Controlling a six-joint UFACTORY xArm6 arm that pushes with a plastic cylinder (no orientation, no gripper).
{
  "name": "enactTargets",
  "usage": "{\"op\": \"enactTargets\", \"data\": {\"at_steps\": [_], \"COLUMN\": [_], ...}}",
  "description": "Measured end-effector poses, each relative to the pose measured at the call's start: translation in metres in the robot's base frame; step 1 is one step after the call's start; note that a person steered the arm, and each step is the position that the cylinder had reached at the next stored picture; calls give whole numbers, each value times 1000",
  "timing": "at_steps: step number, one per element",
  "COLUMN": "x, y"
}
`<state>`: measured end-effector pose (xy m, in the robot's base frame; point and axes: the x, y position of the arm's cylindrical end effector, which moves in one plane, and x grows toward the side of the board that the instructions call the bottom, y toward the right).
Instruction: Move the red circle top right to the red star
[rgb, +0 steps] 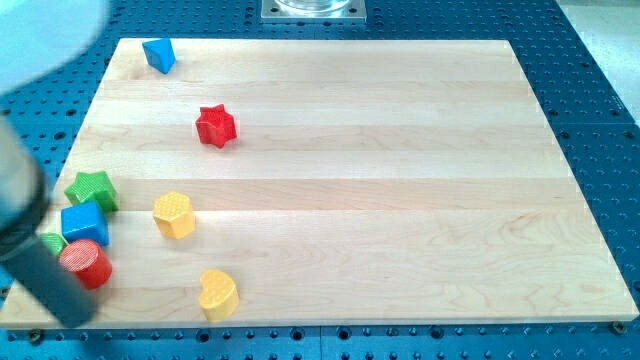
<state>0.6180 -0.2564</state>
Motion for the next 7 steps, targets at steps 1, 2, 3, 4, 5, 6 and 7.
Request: {"op": "enactTargets", "data": {"at_steps": [1, 2, 3, 4, 5, 6, 7], "x": [-12, -45, -50, -15, -2, -60, -116], "y": [-47, -34, 14, 17, 69, 129, 174]}}
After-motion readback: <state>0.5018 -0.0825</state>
